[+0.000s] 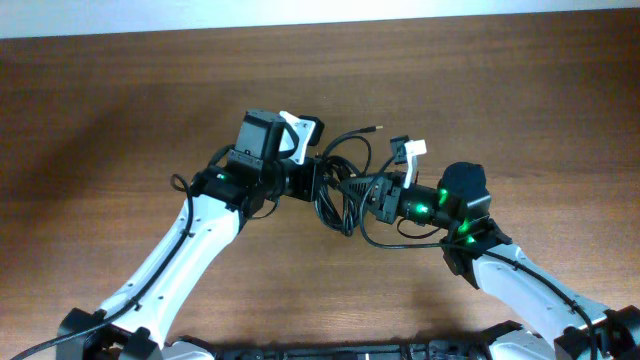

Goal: Untangle cables

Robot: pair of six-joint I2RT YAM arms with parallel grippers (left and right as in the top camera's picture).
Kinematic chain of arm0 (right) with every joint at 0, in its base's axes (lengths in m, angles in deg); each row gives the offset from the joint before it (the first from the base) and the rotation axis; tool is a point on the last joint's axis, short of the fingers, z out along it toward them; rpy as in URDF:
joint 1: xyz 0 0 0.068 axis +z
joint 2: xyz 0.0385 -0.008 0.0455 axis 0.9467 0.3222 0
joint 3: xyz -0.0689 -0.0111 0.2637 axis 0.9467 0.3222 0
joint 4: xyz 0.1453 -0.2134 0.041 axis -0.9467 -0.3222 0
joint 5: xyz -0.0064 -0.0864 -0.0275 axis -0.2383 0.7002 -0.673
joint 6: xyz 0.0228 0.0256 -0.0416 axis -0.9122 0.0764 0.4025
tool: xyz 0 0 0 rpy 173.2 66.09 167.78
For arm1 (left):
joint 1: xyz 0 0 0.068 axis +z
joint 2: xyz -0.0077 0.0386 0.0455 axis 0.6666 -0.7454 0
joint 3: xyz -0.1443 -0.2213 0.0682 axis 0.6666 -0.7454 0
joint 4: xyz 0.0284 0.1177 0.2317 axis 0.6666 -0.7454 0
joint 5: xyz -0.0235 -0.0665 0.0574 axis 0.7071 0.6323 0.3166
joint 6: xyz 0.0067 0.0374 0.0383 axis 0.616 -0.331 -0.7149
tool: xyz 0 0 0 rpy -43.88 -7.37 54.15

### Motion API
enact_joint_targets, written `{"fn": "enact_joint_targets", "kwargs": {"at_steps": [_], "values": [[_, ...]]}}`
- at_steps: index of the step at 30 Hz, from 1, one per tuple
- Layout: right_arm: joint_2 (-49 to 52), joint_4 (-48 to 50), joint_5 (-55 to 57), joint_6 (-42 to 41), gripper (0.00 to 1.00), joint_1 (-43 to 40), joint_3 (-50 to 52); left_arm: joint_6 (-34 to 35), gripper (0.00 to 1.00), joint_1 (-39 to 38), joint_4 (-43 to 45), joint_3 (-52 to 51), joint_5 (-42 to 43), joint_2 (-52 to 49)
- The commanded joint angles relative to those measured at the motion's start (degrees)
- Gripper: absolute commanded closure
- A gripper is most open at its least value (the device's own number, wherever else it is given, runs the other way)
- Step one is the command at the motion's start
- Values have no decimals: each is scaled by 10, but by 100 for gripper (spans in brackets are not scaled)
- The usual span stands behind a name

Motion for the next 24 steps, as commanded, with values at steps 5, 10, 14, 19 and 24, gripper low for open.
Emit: {"fn": "enact_joint_targets", "kwargs": {"at_steps": [5,10,14,19,24], "values": [[-17,14,-1,1,96,23,0,-71,40,54,-12,9,-57,-8],[-17,16,35,-43,96,23,0,-40,1,100,-53,9,-59,-8],[-17,16,37,-43,96,23,0,75,1,171,-123,9,-32,-8],[-17,16,60,-62,96,23,0,-32,1,194,-160,7,129,-8],[-17,16,82,-94,96,23,0,-50,2,182,-182,-15,146,-8]]}}
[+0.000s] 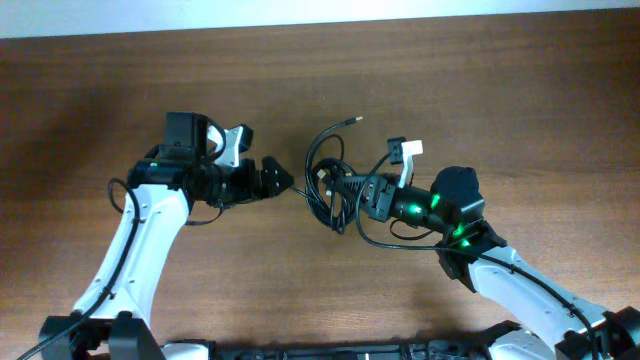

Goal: Untangle cables

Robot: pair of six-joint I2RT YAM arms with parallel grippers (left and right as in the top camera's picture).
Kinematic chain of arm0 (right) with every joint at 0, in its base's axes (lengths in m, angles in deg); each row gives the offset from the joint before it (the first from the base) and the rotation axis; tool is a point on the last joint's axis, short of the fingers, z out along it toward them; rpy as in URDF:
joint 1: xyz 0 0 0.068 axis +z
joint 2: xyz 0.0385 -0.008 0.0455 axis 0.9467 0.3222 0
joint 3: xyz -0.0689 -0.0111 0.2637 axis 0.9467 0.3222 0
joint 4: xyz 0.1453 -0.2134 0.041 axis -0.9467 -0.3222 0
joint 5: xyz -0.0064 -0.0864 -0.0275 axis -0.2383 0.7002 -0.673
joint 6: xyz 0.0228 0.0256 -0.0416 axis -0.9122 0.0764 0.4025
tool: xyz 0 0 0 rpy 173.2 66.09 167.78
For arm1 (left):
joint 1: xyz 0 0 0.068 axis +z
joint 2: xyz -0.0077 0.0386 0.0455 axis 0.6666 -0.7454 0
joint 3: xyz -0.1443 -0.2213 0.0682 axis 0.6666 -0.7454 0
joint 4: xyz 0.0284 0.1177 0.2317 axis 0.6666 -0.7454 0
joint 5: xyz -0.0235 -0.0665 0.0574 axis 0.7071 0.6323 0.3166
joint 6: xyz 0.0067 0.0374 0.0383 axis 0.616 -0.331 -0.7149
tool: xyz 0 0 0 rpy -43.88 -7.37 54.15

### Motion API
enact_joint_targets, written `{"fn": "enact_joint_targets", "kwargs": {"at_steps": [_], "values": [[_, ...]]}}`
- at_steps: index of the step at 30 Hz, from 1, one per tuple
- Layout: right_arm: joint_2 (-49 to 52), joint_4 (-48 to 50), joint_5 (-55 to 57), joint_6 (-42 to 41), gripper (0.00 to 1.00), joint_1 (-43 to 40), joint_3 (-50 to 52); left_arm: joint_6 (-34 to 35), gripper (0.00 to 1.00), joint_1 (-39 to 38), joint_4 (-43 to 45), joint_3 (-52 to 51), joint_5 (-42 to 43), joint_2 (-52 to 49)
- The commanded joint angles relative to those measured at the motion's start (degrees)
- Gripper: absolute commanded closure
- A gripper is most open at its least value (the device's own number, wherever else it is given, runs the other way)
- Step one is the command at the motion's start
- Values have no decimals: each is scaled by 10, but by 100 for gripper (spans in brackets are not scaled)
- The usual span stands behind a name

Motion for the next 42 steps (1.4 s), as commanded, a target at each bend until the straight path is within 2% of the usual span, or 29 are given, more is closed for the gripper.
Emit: {"fn": "enact_joint_targets", "kwargs": {"at_steps": [1,3,8,13,18,20,26,27,29,31,33,35,42], "values": [[-14,8,20,-20,96,-3,-1,-32,1,-7,5,-25,56,-3],[-14,8,26,-20,96,-3,-1,-32,0,-7,22,-44,106,-3],[-14,7,44,-20,96,-3,-1,-31,0,-8,31,-60,95,-3],[-14,7,45,-20,96,-3,-1,-30,8,-35,50,-60,117,-3],[-14,7,41,-41,96,-3,-1,83,15,-82,85,-60,12,-3],[-14,8,33,-58,96,-3,-1,117,11,-100,108,-60,-21,-3],[-14,9,10,-58,96,-3,-1,118,10,-138,162,-60,-23,-4],[-14,9,7,-58,96,-3,-1,118,12,-141,164,-60,-25,-4],[-14,9,0,-58,96,-3,-1,118,29,-143,164,-60,-27,-4],[-14,8,-2,-58,96,-3,-1,118,36,-144,164,-60,-27,-4],[-14,9,-2,-58,96,-3,-1,118,55,-144,164,-60,-27,-4],[-14,9,-2,-70,96,-3,-1,118,68,-144,164,-60,-27,-4],[-14,11,-4,-84,96,-3,-1,118,76,-155,164,-61,-51,-4]]}}
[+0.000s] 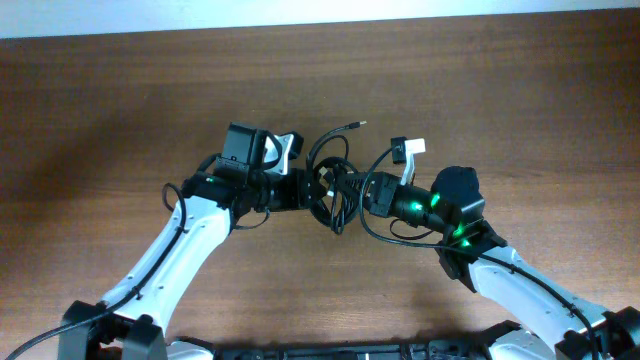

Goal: Untangle cables

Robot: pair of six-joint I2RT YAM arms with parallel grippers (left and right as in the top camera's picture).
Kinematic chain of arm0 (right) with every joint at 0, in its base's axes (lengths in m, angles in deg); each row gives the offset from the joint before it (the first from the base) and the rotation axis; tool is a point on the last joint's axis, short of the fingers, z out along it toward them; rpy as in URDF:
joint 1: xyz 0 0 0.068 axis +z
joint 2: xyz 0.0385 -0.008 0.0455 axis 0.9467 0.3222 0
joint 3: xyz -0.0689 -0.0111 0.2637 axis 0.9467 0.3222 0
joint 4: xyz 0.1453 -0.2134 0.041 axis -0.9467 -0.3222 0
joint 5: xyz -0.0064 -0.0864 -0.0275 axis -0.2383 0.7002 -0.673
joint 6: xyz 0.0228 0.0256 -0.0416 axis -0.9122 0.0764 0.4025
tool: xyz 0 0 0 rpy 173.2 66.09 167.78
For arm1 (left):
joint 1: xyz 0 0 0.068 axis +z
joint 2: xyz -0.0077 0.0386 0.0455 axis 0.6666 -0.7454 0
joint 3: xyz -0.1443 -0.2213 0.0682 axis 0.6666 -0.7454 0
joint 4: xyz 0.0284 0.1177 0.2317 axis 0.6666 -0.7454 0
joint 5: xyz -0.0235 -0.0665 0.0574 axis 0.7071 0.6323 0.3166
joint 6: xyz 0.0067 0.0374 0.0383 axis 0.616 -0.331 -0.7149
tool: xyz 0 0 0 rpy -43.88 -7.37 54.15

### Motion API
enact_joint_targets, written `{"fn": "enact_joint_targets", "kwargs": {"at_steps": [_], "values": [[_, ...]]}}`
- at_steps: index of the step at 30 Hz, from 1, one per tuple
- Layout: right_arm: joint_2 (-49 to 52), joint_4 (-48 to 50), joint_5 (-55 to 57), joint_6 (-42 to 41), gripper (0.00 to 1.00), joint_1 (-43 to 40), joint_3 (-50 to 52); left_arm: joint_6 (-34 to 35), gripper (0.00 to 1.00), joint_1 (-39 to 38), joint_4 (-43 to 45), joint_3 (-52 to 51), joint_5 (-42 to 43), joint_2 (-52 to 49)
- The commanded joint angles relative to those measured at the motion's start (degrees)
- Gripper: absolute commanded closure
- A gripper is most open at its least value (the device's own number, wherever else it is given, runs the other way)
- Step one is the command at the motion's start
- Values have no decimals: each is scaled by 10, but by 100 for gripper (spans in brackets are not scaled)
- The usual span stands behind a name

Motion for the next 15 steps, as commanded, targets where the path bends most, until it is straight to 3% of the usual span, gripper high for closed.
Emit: {"fn": "enact_joint_targets", "kwargs": {"at_steps": [1,3,7,10,15], "values": [[-14,11,-12,-9,96,-2,-1,-3,81,-12,-1,-5,-42,-4],[-14,11,-12,-9,96,-2,-1,-3,100,-14,-1,-5,-52,-4],[-14,2,-12,28,95,-2,-1,-11,100,-8,-1,-5,-59,-4],[-14,-54,-11,87,86,-2,-1,-50,100,5,-11,-5,-72,-3],[-14,-152,-12,86,61,-2,-1,-52,100,63,-56,-5,-108,2]]}}
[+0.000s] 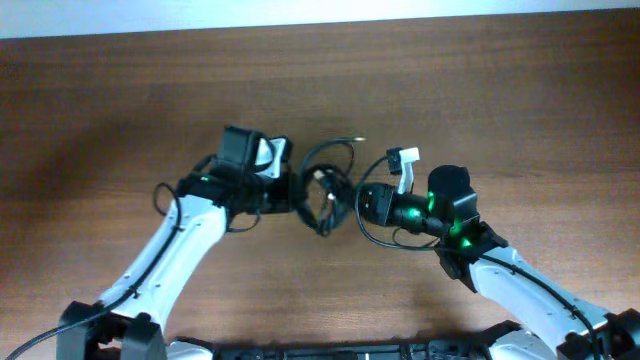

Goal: Untangle cables

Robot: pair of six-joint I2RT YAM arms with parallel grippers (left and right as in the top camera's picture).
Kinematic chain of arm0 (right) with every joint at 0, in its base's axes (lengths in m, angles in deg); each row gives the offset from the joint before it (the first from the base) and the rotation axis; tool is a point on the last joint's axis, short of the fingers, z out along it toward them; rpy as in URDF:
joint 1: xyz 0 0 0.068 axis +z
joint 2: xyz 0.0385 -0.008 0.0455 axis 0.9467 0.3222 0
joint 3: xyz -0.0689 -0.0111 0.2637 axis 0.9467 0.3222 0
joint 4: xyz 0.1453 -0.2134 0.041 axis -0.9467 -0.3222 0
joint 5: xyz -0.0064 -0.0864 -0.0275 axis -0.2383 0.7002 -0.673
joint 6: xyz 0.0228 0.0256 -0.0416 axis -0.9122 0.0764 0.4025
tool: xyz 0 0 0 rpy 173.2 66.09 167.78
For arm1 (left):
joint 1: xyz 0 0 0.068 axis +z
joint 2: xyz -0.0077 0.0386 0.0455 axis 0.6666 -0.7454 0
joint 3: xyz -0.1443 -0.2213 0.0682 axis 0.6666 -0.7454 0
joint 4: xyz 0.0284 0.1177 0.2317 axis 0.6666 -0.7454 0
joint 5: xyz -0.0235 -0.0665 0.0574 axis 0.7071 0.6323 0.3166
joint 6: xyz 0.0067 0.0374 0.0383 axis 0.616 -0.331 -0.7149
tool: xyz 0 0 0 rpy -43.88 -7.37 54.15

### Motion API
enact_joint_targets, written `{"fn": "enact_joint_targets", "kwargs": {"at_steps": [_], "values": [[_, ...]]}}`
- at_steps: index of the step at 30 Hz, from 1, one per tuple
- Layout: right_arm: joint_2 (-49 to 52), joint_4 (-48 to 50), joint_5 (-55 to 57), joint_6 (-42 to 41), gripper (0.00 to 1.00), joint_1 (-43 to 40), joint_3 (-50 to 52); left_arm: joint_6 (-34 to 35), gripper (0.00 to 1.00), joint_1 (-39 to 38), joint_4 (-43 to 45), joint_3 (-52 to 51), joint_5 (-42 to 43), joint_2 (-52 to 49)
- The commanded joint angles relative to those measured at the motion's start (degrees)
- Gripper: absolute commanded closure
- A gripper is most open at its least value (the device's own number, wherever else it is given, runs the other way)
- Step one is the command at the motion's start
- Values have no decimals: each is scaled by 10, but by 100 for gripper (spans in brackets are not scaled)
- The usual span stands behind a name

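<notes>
A tangle of black cable (326, 188) lies at the middle of the table between both arms. One loop arches up to a free plug end (356, 141). My left gripper (300, 193) reaches in from the left, its black fingers buried in the tangle's left side and apparently shut on a strand. From the right, my right gripper (352, 201) is shut on the other side of the tangle. The fingertips of both are mostly hidden among the black strands.
The brown wooden table (500, 100) runs to a pale far edge at the top. Each arm carries its own thin black lead (385, 240) looping near the wrist. A white tab (404, 158) sticks up from the right wrist.
My left gripper has shifted slightly left and the right slightly right. The tangle between them looks drawn out flatter, with the upper loop stretched leftward.
Both grippers were at the tangle. Then my left arm stood well off to the left with nothing in it, while the right kept hold of the cable. The left was then back at the tangle's left side, and now the two sit slightly farther apart.
</notes>
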Motion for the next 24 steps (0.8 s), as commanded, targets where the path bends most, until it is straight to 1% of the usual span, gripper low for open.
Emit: {"fn": "enact_joint_targets", "kwargs": {"at_steps": [1,3,4,7,10,16,17,20,22,24], "values": [[-10,-25,-6,18,48,-2,0,-16,100,49,-12,-4,-33,3],[-10,-25,-19,18,35,-2,0,-15,100,64,-13,-4,-33,4],[-10,-25,-35,23,29,-2,0,-15,100,71,-13,-4,-33,4],[-10,-25,-103,78,26,-2,0,-15,100,76,-17,-4,-32,4],[-10,-4,-138,84,26,0,0,-15,100,64,-19,-4,-32,4],[-10,121,-145,66,26,0,0,-15,100,20,-16,-4,-37,4],[-10,134,-141,66,29,0,0,-15,100,12,-14,-4,-37,4],[-10,128,-106,72,33,0,0,-15,100,-9,-8,-4,-37,4],[-10,101,-64,90,36,0,0,-15,100,-21,-4,-4,-37,4],[-9,78,-42,90,38,0,0,-15,100,-23,-3,-4,-36,4]]}}
